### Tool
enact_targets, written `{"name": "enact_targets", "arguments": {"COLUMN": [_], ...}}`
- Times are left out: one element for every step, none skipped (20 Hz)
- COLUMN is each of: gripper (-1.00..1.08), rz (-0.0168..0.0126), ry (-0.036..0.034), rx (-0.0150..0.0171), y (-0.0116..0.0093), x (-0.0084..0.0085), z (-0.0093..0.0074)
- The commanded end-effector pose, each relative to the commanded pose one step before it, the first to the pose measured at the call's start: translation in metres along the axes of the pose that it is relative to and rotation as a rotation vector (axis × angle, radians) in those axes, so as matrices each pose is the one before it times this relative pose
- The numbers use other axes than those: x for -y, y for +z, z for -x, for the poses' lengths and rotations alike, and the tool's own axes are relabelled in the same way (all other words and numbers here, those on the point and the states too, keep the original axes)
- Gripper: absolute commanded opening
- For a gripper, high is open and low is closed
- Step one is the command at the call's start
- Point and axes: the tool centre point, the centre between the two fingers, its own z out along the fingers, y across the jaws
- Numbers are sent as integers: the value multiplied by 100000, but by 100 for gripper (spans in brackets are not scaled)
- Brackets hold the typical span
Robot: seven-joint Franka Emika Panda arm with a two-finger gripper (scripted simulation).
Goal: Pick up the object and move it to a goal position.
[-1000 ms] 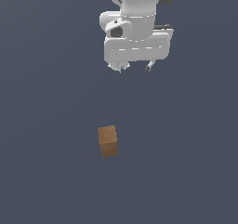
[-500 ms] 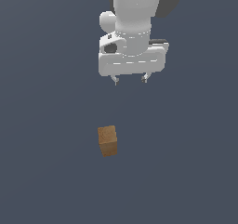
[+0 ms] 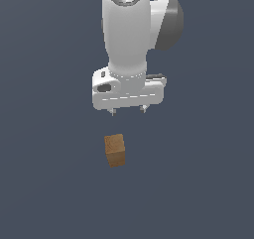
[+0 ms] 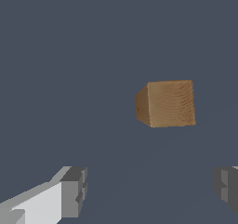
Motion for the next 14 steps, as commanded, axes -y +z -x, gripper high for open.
{"name": "enact_targets", "arguments": {"gripper": [100, 100, 100, 100, 100, 100, 100, 100, 100, 100, 100, 100, 100, 100], "rz": [369, 137, 131, 125, 117, 110, 103, 96, 88, 80, 73, 65, 57, 50], "ry": [-1154, -429, -410, -392, -369, -347, -328, -306, -282, -258, -236, -211, -187, -164], "rx": [690, 272, 260, 249, 235, 221, 209, 195, 179, 165, 150, 134, 119, 105], "y": [1676, 659, 637, 612, 584, 554, 525, 492, 457, 421, 385, 347, 308, 269], "x": [-1251, -481, -458, -433, -410, -386, -358, -333, -308, -282, -254, -229, -202, -173], "z": [-1291, -451, -411, -375, -339, -306, -276, -247, -219, -194, -171, -148, -128, -109]}}
